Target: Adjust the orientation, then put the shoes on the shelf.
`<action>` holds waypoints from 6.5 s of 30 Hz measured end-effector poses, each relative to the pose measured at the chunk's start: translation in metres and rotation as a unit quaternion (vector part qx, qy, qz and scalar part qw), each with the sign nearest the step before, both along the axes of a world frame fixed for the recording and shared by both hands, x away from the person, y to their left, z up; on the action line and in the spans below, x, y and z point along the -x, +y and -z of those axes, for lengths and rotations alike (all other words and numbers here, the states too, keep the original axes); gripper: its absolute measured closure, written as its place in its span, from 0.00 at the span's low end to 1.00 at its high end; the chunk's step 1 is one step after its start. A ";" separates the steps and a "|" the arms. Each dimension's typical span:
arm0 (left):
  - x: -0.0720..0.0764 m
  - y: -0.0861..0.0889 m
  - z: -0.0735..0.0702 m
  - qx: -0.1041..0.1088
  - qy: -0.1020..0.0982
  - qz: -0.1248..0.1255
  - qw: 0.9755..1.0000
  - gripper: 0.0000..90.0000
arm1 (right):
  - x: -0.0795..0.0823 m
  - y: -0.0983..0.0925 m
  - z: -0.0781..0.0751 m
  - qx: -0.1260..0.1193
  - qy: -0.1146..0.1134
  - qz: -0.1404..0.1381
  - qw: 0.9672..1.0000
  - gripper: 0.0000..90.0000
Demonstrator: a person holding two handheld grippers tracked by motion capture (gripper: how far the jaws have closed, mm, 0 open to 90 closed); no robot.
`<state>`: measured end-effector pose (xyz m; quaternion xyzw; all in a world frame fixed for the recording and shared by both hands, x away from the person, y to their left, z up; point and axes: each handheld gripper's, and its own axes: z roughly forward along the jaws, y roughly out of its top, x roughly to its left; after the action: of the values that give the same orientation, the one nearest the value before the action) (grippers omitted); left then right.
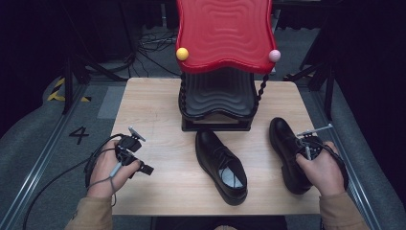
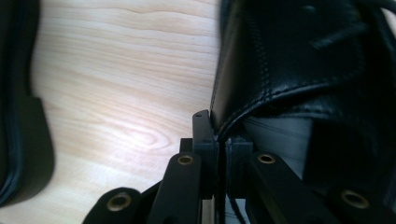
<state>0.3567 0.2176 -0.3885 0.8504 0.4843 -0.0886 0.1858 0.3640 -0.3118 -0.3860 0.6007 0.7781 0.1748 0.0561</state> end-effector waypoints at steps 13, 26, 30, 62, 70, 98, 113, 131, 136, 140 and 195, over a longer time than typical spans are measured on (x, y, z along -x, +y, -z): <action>-0.002 -0.001 -0.001 0.003 -0.003 0.004 1.000 0.53 | 0.033 0.041 -0.026 0.007 -0.017 -0.118 0.993 0.97; 0.006 0.007 0.001 -0.001 -0.002 -0.006 1.000 0.53 | 0.015 0.096 -0.008 0.021 -0.056 -0.212 0.975 0.97; 0.008 0.010 0.001 -0.001 -0.004 -0.011 1.000 0.53 | 0.009 0.117 0.010 0.048 -0.050 -0.235 0.970 0.96; 0.002 0.005 0.005 -0.003 0.002 -0.005 1.000 0.51 | 0.019 0.118 -0.001 -0.063 -0.026 -0.135 0.988 0.40; 0.003 0.005 0.005 -0.003 0.002 -0.005 1.000 0.51 | 0.013 0.134 0.009 -0.040 -0.011 -0.135 0.990 0.39; 0.000 0.003 0.007 -0.004 0.003 -0.002 1.000 0.50 | 0.002 0.167 0.024 0.036 0.041 -0.125 0.991 0.72; -0.011 -0.011 0.006 -0.004 0.003 0.017 1.000 0.50 | 0.007 0.173 0.031 0.087 0.018 -0.192 0.977 0.73; -0.017 -0.011 0.008 0.002 0.002 0.017 1.000 0.50 | -0.007 0.158 0.026 0.034 0.057 -0.150 0.986 0.89; -0.014 -0.004 0.006 0.007 0.000 0.007 1.000 0.50 | -0.009 0.153 0.021 0.039 0.051 -0.150 0.987 0.91; -0.010 0.001 0.005 0.010 -0.004 0.001 1.000 0.50 | -0.008 0.149 0.011 0.033 0.053 -0.153 0.986 0.91; -0.007 0.024 0.000 0.031 -0.019 -0.030 0.999 0.50 | 0.028 0.130 -0.197 0.001 0.008 -0.234 0.972 0.91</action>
<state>0.3636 0.2413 -0.3880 0.8306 0.5032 -0.0817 0.2243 0.3364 -0.1815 -0.1889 0.4032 0.8977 0.1777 0.0080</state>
